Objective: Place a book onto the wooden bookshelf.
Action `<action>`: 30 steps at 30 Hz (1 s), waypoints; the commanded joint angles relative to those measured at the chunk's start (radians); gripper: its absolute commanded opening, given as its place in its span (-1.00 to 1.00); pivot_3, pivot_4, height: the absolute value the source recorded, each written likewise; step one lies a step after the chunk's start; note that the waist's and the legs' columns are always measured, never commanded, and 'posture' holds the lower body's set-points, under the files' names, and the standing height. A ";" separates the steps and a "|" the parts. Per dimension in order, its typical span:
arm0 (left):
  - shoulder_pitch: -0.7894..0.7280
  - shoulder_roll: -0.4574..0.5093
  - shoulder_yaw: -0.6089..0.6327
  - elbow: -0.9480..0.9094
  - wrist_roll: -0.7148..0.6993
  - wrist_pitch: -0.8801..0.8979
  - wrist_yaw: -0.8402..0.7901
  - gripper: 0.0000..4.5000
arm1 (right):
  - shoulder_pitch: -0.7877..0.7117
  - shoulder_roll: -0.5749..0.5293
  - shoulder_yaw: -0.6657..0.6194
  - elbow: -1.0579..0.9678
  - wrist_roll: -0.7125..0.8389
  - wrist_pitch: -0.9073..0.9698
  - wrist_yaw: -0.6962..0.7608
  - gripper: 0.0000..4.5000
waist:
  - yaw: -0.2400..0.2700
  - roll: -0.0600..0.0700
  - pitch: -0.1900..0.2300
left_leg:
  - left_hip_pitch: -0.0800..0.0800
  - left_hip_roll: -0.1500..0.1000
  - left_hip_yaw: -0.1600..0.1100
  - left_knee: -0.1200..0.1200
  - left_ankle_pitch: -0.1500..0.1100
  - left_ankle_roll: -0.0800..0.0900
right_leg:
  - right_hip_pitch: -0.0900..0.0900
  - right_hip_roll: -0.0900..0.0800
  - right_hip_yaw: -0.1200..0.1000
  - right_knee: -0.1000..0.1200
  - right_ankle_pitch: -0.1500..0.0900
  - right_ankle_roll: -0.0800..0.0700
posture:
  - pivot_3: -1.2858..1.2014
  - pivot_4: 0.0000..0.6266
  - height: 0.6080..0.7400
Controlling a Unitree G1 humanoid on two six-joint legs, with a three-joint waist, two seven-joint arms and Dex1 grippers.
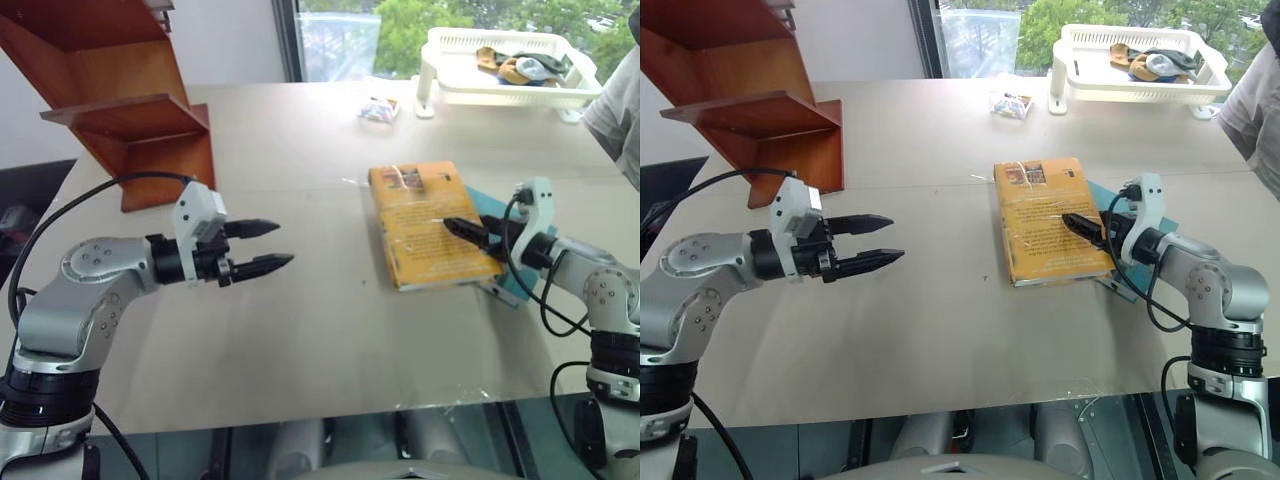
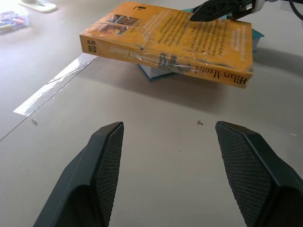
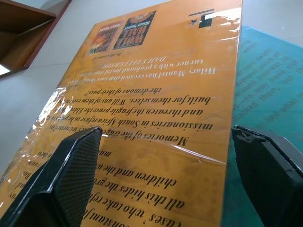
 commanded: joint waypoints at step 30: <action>-0.057 -0.110 0.048 0.065 -0.121 0.092 0.064 0.44 | 0.060 -0.079 -0.063 -0.122 0.086 -0.017 0.066 1.00 | 0.004 0.000 0.000 | -0.004 0.000 -0.001 0.000 0.000 0.000 | -0.004 0.000 0.000 0.000 0.000 0.000 | 0.03 -0.52 1.00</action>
